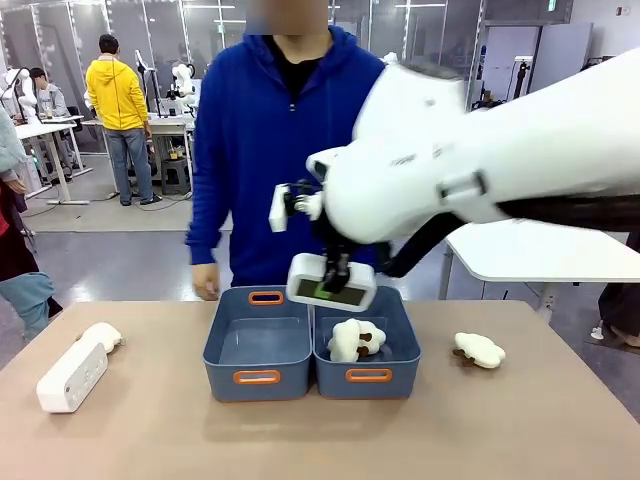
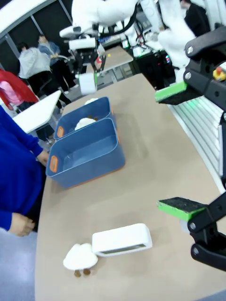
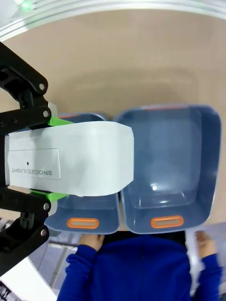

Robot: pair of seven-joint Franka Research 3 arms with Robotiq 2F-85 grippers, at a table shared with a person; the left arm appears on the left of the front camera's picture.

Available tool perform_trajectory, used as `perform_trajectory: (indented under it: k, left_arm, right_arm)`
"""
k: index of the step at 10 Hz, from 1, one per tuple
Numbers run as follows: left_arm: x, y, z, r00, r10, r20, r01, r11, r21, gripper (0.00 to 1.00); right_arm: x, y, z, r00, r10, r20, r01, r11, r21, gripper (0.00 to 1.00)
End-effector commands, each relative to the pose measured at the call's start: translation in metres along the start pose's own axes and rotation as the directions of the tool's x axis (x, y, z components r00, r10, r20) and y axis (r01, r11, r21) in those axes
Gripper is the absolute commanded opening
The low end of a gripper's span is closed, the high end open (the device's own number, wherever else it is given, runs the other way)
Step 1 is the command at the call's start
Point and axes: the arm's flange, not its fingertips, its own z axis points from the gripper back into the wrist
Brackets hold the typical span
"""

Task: Sort the digital clocks into the basket.
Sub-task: Pick up the Digital clock from the table and place it into the empty Plastic storage basket.

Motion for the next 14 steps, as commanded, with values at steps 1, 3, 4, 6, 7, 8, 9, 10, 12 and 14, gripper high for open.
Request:
perform_trajectory:
  k: [1, 3, 4, 6, 7, 8, 9, 10, 12, 14]
  left_arm:
    - [0.0, 0.0, 0.001, 1.0, -0.01, 0.006, 0.01, 1.0, -0.021, 1.0]
    - [0.0, 0.0, 0.001, 1.0, -0.01, 0.006, 0.01, 1.0, -0.021, 1.0]
    - [0.0, 0.0, 0.001, 1.0, -0.01, 0.006, 0.01, 1.0, -0.021, 1.0]
    - [0.0, 0.0, 0.001, 1.0, -0.01, 0.006, 0.01, 1.0, -0.021, 1.0]
    - [0.0, 0.0, 0.001, 1.0, -0.01, 0.006, 0.01, 1.0, -0.021, 1.0]
    - [0.0, 0.0, 0.001, 1.0, -0.01, 0.006, 0.01, 1.0, -0.021, 1.0]
    - [0.0, 0.0, 0.001, 1.0, -0.01, 0.006, 0.01, 1.0, -0.021, 1.0]
    - [0.0, 0.0, 0.001, 1.0, -0.01, 0.006, 0.01, 1.0, -0.021, 1.0]
    - [0.0, 0.0, 0.001, 1.0, -0.01, 0.006, 0.01, 1.0, -0.021, 1.0]
    - [0.0, 0.0, 0.001, 1.0, -0.01, 0.006, 0.01, 1.0, -0.021, 1.0]
  right_arm:
    - [0.043, -0.01, -0.027, 0.998, -0.015, -0.066, 0.011, 0.998, -0.066, 0.44]
    - [0.071, -0.012, -0.066, 0.996, -0.03, -0.085, 0.026, 0.998, -0.054, 0.44]
    - [0.079, -0.012, -0.086, 0.996, -0.049, -0.079, 0.044, 0.997, -0.066, 0.44]
    - [0.092, -0.002, -0.116, 0.998, -0.013, -0.068, 0.01, 0.999, -0.045, 0.44]
    - [0.094, 0.003, -0.128, 0.997, 0.0, -0.071, -0.002, 1.0, -0.03, 0.44]
    - [0.092, 0.007, -0.141, 0.998, -0.005, -0.063, 0.006, 1.0, 0.016, 0.44]
    - [0.087, 0.011, -0.155, 0.997, 0.02, -0.077, -0.017, 0.999, 0.036, 0.44]
    - [0.082, 0.014, -0.163, 0.996, 0.044, -0.082, -0.04, 0.998, 0.052, 0.44]
    - [0.078, 0.016, -0.164, 0.997, 0.022, -0.072, -0.016, 0.996, 0.086, 0.59]
    - [0.076, 0.017, -0.158, 0.998, 0.02, -0.065, -0.015, 0.997, 0.081, 0.74]
